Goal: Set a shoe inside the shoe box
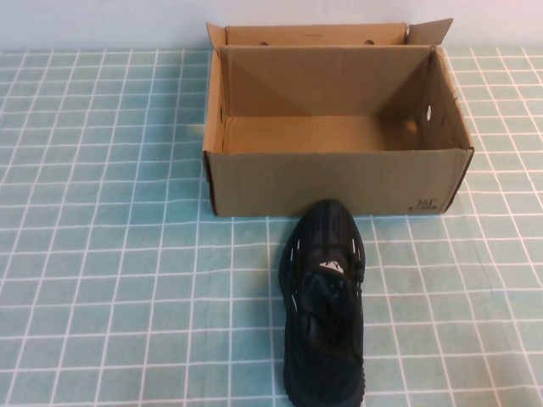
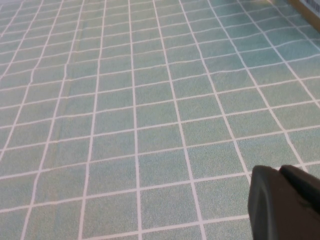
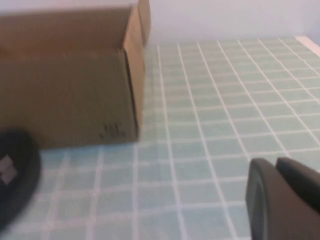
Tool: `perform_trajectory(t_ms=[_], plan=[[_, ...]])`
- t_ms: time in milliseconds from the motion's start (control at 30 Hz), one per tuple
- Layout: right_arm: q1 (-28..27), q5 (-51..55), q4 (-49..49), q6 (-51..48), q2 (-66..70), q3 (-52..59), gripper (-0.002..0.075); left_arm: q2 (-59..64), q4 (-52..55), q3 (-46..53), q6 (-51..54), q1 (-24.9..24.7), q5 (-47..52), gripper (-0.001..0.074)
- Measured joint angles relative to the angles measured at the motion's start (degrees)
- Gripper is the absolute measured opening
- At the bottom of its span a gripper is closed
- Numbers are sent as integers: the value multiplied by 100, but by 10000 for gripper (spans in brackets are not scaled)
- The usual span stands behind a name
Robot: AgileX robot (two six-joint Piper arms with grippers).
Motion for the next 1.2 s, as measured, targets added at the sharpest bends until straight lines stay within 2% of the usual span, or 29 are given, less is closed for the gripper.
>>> perform_trajectory(t_ms=[100, 233, 333, 433, 567, 767, 933, 1200], plan=[[0, -540, 1270, 332, 0, 0, 0, 0, 0, 0, 0, 0, 0, -4], [0, -935, 1609, 246, 0, 0, 0, 0, 0, 0, 0, 0, 0, -4], [0, -810, 1979, 480, 17, -139, 0, 0, 0, 0, 0, 0, 0, -4], [0, -3, 1921, 385, 155, -648, 0, 0, 0, 0, 0, 0, 0, -4], [0, 1835, 1843, 71, 877, -1803, 0, 0, 0, 0, 0, 0, 0, -4], [0, 4497, 780, -28, 2516, -3269, 0, 0, 0, 0, 0, 0, 0, -4], [0, 5262, 582, -362, 3790, -3881, 0, 0, 0, 0, 0, 0, 0, -4], [14, 5547, 1789, -2049, 5617, -4719, 0, 0, 0, 0, 0, 0, 0, -4]])
